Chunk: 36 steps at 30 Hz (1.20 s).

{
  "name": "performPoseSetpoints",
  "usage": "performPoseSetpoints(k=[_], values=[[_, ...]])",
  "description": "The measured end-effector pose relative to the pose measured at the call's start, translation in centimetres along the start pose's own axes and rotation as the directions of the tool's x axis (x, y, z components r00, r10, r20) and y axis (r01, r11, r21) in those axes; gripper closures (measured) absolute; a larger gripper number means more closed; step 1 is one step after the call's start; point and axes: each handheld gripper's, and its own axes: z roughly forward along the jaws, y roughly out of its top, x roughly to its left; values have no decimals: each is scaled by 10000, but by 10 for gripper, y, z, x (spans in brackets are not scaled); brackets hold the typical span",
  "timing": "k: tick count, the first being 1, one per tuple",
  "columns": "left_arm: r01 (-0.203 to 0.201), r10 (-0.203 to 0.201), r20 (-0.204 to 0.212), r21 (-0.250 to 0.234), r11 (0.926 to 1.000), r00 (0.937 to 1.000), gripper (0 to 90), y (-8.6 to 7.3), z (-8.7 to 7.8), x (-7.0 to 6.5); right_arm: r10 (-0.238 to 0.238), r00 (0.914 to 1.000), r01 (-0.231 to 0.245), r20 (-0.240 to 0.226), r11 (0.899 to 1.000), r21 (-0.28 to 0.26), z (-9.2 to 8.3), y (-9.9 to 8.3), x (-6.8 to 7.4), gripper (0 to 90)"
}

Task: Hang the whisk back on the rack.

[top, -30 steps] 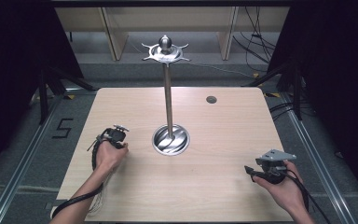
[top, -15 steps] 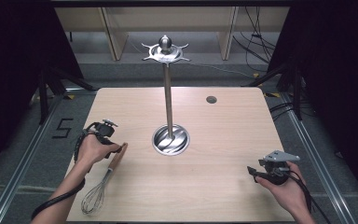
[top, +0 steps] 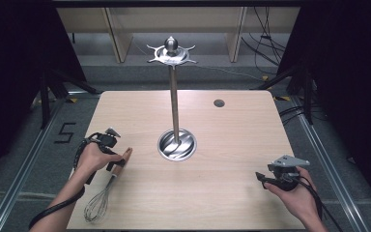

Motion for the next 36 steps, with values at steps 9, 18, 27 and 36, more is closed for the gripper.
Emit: performPoseSetpoints(k=[9,18,27,36], values=[[790,-795,-7,1196,9897,9968,486,-2,10,-7,-349,9993,350,93,9994,-80,1,1,2,433],[328,-301,-172,1889,9815,9994,588,0,20,-13,-426,9991,427,86,9991,-50,1,0,2,433],[269,-209,-378,1684,9853,9991,681,-1,17,-13,-331,9995,331,12,9994,-94,0,0,4,433],[456,-487,-231,-1184,9919,9985,682,-20,-18,-11,-260,9997,260,32,9996,-79,-1,1,5,433]])
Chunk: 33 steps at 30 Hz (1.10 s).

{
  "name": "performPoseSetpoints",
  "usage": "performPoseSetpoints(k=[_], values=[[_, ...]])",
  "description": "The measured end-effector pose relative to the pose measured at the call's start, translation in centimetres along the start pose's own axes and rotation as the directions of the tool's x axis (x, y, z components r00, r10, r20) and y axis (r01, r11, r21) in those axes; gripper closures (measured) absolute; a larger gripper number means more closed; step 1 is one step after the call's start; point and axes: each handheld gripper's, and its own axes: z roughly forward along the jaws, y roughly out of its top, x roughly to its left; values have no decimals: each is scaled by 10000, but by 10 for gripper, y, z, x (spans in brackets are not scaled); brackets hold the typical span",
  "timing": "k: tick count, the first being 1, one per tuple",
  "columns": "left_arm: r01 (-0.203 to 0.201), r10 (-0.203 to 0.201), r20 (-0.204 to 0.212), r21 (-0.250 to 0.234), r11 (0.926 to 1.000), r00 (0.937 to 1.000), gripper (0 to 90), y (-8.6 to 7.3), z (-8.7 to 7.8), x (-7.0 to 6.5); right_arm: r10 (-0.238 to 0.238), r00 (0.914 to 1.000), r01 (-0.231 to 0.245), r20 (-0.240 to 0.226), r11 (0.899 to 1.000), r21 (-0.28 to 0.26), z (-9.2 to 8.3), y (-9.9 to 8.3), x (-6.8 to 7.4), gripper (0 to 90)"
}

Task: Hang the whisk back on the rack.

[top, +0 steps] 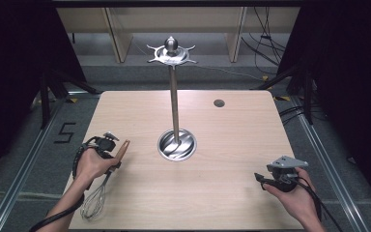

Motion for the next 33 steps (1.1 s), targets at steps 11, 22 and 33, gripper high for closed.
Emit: performPoseSetpoints(k=[11,22,33], values=[[-374,586,538,-3331,9421,9968,683,-24,-53,4,214,9998,-214,25,9997,-74,-1,0,1,432],[77,400,775,-5345,8451,9962,683,-43,-77,-1,-49,10000,50,85,9999,-124,0,0,-1,429],[113,584,932,-6145,7888,9939,683,-42,-90,-5,-241,9996,245,124,9992,-320,2,-1,-4,428]])
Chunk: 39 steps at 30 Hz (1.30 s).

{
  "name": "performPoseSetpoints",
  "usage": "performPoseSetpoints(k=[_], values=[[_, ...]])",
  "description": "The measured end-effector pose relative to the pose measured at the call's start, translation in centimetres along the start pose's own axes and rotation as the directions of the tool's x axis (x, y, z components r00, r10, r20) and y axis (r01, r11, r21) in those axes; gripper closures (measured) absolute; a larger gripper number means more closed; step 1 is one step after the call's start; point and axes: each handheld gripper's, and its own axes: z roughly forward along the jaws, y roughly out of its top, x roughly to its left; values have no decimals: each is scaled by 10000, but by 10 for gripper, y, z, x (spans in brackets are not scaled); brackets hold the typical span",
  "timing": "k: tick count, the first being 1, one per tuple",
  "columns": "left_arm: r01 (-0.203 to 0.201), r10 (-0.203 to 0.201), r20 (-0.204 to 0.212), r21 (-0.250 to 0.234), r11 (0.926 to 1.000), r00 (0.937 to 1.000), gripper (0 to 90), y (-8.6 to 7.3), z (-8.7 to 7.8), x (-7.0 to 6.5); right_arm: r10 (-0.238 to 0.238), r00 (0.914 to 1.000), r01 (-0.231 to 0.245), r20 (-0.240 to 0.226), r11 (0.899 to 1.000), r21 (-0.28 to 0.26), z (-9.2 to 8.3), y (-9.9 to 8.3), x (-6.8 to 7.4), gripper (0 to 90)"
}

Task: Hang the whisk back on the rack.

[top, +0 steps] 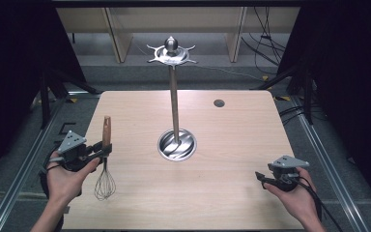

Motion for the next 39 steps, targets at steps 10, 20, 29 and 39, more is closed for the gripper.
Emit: performPoseSetpoints(k=[10,20,29,39], values=[[-596,601,439,-127,9981,9972,683,19,0,-6,8,10000,-9,98,10000,46,-2,0,0,428],[-1020,1044,783,-337,9942,9914,683,40,2,-14,-87,9999,86,122,9999,84,-2,0,-1,425],[-1378,1405,1176,-310,9900,9831,683,55,7,-17,201,9997,-202,100,9997,124,-3,1,0,424],[-1493,1534,1559,-376,9881,9758,683,70,6,-16,-142,9998,141,145,9999,38,-2,0,-2,422]])
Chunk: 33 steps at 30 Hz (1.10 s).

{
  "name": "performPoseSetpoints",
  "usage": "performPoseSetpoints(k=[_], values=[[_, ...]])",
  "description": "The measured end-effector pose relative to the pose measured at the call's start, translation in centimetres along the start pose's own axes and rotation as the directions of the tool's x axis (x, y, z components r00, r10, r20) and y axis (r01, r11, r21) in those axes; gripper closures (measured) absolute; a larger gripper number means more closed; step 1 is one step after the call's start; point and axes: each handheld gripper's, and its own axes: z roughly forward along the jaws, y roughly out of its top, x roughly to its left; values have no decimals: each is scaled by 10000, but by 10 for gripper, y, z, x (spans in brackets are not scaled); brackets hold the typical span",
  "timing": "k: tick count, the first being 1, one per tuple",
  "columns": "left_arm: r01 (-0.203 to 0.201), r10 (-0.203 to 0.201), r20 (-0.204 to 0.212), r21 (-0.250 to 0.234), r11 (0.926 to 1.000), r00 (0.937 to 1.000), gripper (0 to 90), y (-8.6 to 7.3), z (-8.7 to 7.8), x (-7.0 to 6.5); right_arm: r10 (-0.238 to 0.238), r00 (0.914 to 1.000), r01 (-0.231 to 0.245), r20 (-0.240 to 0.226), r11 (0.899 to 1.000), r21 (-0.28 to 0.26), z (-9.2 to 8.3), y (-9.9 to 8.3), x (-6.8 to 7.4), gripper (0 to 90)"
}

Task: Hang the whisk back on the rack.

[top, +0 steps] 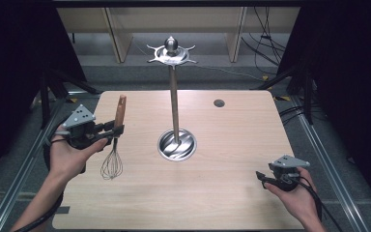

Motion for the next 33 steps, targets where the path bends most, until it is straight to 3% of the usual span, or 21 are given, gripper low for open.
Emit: performPoseSetpoints(k=[13,16,19,25,26,30,31,33], values=[[-230,230,321,-16,9997,9992,683,19,-1,1,65,10000,-65,3,10000,35,0,0,0,422],[-404,404,333,8,9992,9986,683,22,0,1,575,9983,-575,-30,9981,202,-2,0,4,422],[-488,486,405,41,9988,9980,683,25,0,1,612,9981,-611,-49,9978,238,-2,0,4,423],[-542,539,543,33,9985,9971,683,32,1,3,512,9987,-511,-36,9985,188,-2,0,3,422],[-533,532,549,-10,9986,9971,683,35,1,3,224,9997,-224,27,9997,33,0,-1,2,422],[-593,597,623,-74,9982,9963,683,39,2,4,350,9994,-350,3,9993,117,-1,-1,3,421],[-875,886,617,-195,9960,9942,683,42,3,5,357,9994,-357,18,9993,79,0,-1,3,421],[-877,889,628,-216,9959,9941,683,44,3,5,273,9996,-273,30,9996,11,0,-1,2,421]])
